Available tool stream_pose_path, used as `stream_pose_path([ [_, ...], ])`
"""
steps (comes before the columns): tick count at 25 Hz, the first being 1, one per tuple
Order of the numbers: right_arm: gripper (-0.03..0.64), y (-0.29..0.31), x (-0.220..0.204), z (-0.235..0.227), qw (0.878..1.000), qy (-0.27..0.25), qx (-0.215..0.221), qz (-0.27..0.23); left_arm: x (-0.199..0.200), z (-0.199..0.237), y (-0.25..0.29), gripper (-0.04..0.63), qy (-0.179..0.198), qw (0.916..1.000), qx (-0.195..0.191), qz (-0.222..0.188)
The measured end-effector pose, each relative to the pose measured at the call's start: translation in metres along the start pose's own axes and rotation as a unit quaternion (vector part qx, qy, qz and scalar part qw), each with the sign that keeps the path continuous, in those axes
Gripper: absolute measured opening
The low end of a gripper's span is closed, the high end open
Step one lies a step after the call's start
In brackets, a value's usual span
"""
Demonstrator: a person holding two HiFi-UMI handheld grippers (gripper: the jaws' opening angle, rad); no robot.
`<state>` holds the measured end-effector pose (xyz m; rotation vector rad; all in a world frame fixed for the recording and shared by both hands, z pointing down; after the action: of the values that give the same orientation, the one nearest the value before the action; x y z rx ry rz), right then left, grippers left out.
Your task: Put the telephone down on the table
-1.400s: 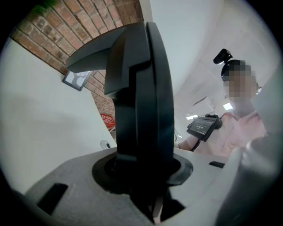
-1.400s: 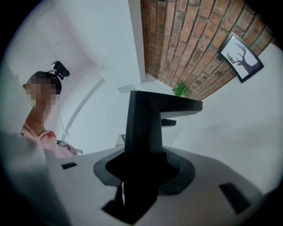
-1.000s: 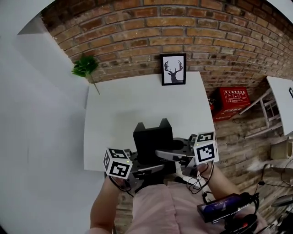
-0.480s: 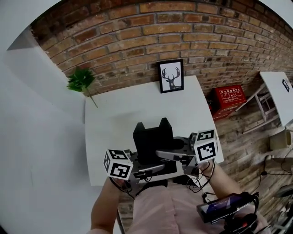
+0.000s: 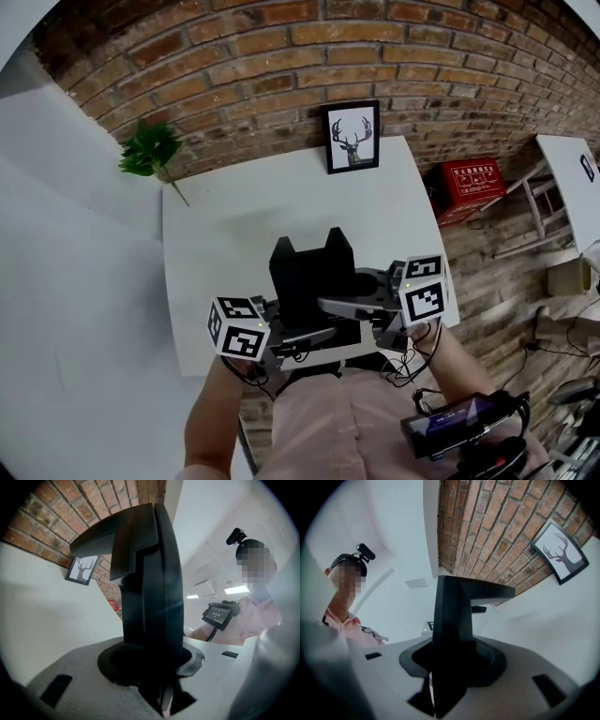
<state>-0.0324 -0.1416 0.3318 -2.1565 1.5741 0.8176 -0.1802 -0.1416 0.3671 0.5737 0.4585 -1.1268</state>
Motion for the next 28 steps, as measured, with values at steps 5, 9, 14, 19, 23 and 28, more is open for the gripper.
stream_pose_path([
  [5, 0.164, 0.003, -0.002, -0.019, 1.000, 0.017, 0.007, 0.010, -0.004, 0.015, 0.001, 0.167, -0.018, 0.9998, 0.003, -0.002],
  [9, 0.164, 0.005, -0.006, -0.037, 0.999, 0.027, 0.012, 0.016, -0.007, 0.031, 0.003, 0.167, -0.031, 0.9995, 0.006, 0.000],
  [14, 0.164, 0.006, -0.016, -0.054, 0.998, 0.050, 0.017, 0.029, -0.019, 0.043, 0.009, 0.167, -0.056, 0.9984, 0.008, -0.001],
  [19, 0.164, 0.006, -0.023, -0.071, 0.997, 0.068, 0.022, 0.037, -0.027, 0.056, 0.014, 0.167, -0.078, 0.9969, 0.011, -0.003],
  [23, 0.164, 0.006, -0.030, -0.083, 0.995, 0.084, 0.024, 0.039, -0.032, 0.065, 0.017, 0.167, -0.093, 0.9956, 0.012, -0.002],
  [28, 0.164, 0.006, -0.037, -0.099, 0.994, 0.102, 0.025, 0.042, -0.038, 0.078, 0.021, 0.167, -0.113, 0.9935, 0.011, -0.001],
])
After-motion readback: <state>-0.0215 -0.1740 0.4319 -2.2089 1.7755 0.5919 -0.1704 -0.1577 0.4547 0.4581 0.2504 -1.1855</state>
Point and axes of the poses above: the fingertips, and each gripper's own axes: y forward along the fingers, z to its left, x out of its top, the point moved 9 cm from there along -y, backward along the fingers, and after that the axes turned 2 degrees about z, right-handed, at the moved point
